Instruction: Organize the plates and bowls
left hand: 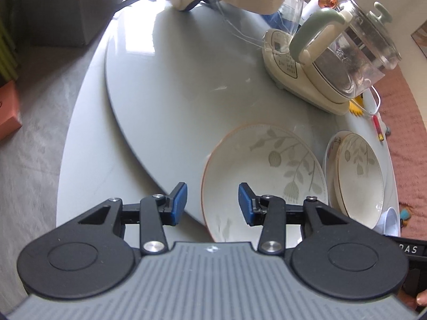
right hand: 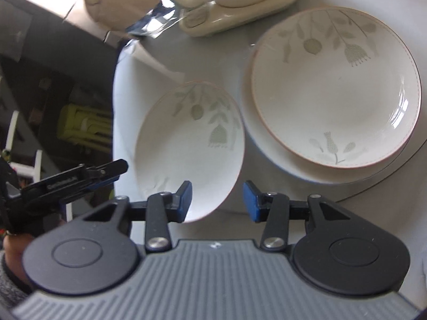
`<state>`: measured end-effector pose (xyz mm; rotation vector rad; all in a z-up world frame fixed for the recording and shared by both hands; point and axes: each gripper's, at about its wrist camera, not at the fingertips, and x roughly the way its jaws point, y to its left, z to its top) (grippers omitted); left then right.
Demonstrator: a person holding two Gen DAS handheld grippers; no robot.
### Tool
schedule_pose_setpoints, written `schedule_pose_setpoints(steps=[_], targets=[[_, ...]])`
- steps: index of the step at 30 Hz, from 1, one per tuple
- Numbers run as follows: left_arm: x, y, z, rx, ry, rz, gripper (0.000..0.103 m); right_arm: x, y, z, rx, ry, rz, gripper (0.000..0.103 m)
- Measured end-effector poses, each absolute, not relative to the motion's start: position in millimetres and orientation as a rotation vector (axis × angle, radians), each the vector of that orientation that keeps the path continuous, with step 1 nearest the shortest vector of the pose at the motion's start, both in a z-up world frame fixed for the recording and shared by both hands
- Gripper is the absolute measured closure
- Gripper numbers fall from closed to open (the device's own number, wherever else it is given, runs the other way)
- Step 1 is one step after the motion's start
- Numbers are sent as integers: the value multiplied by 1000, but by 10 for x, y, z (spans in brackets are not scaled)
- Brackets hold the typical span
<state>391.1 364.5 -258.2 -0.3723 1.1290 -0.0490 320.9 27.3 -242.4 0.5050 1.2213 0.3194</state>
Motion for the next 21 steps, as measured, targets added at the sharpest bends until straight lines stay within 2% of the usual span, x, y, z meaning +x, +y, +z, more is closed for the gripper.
schedule_pose_setpoints(steps=[5,10,15,18,21], targets=[[4140,3626,-2709,-356,1153,-103,55,3271,300,-2543,525,1225,281,59],[4257,3544,-2811,-319,1186,-171,56,3307,300,-2611,544,1244,279,71],[4355,3453,-2933,-284,1207,-201,60,3322,318,-2642,540,1234,264,77],[4405,3452,-2988,-286,1215,-204,65,3332,298,-2679,535,1242,257,86],[4450,3480,-3042,-279,1231,-201,77,3350,288,-2708,543,1234,257,87]])
